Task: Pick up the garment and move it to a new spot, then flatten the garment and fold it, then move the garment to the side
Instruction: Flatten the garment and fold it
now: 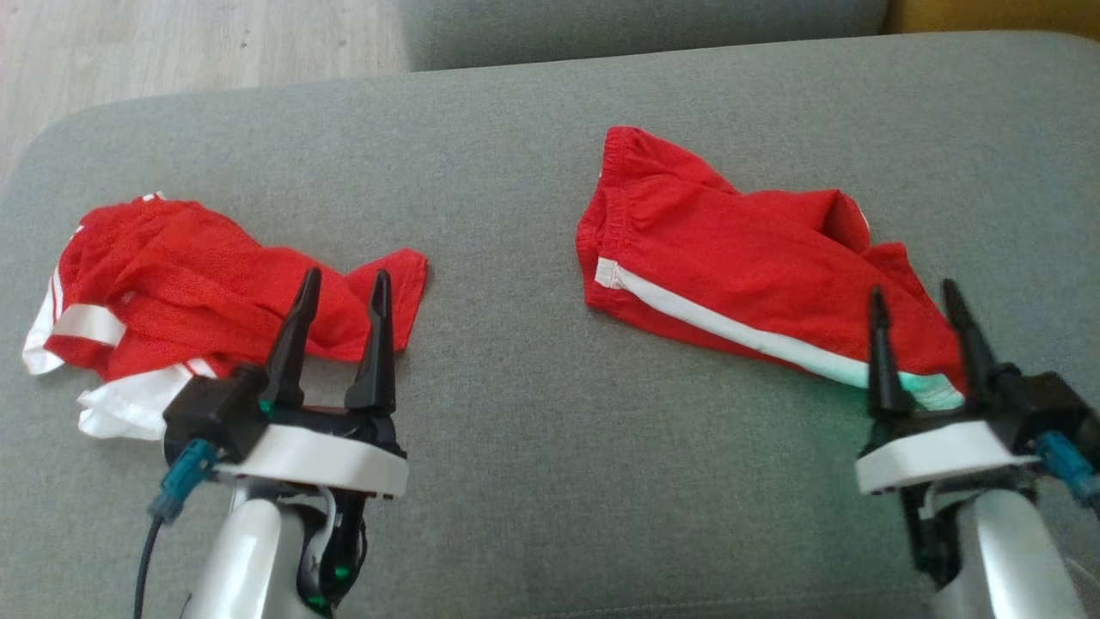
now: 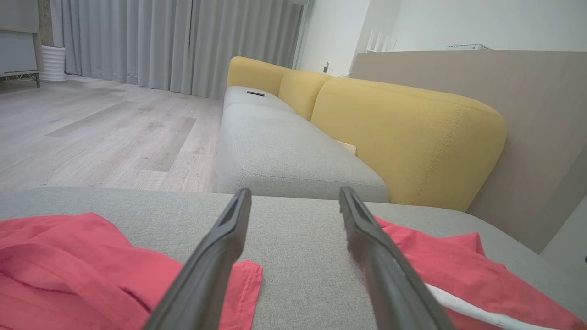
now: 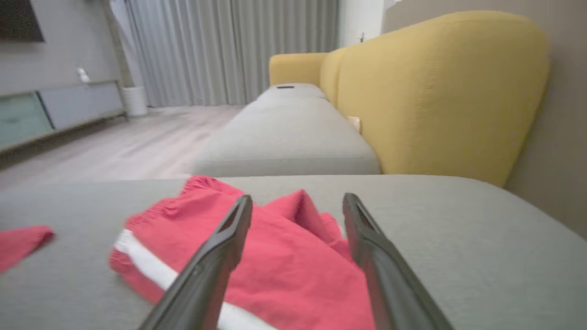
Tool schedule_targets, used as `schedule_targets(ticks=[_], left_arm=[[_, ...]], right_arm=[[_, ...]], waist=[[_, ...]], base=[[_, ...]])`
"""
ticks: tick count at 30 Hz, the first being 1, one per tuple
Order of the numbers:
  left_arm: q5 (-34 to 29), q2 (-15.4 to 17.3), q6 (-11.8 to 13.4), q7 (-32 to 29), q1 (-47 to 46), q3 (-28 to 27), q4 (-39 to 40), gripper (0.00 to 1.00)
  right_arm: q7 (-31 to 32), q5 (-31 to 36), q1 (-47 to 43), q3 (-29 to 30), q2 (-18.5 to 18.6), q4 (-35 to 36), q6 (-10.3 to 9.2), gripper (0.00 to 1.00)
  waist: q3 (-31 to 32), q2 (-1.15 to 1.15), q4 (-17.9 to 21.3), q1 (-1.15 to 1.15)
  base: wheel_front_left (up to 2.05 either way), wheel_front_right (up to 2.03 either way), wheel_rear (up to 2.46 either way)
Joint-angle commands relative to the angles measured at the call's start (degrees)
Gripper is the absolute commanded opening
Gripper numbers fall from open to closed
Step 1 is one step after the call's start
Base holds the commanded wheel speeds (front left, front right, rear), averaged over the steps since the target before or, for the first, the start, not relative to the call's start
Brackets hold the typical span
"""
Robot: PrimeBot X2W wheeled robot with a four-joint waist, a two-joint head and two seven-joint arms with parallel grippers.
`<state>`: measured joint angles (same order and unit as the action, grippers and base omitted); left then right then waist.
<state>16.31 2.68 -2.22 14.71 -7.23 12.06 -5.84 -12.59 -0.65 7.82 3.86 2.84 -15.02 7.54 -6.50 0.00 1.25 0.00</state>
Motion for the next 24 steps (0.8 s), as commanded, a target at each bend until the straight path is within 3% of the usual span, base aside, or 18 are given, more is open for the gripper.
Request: schedule_targets(ticks=[1,5,15,24], left_arm=[[-0.1,0.2,-0.3,0.3,-1.5,-2.1,2.1,1.0],[0.0,0.2,-0.8,0.3,-1.4,-1.3,1.7,1.0],[-0.8,0.2,-2.3,0.3,-2.9,0.7,-0.3,1.0],[-2.9,0.2,-4.8,0.3,-11.9,9.5,-10.0,1.0]], right_arm=[[-1.3,-3.7,0.3,-3.1,0.1,2.8,-0.05,1.0],[-2.1,-9.0,-1.3,-6.5,0.1,3.0,-0.05,1.0],[-2.4,-10.6,-0.9,-7.6,0.0,3.3,-0.05,1.0],[-2.4,-9.8,0.9,-6.8,0.0,3.9,-0.05,1.0]], waist=[[0.0,0.0,0.1,0.0],[-0.2,0.0,0.3,0.0],[-2.1,0.0,1.3,0.0],[-6.3,0.0,3.8,0.0]], base=[[0.0,0.0,0.0],[0.0,0.0,0.0],[0.0,0.0,0.0],[0.0,0.0,0.0]])
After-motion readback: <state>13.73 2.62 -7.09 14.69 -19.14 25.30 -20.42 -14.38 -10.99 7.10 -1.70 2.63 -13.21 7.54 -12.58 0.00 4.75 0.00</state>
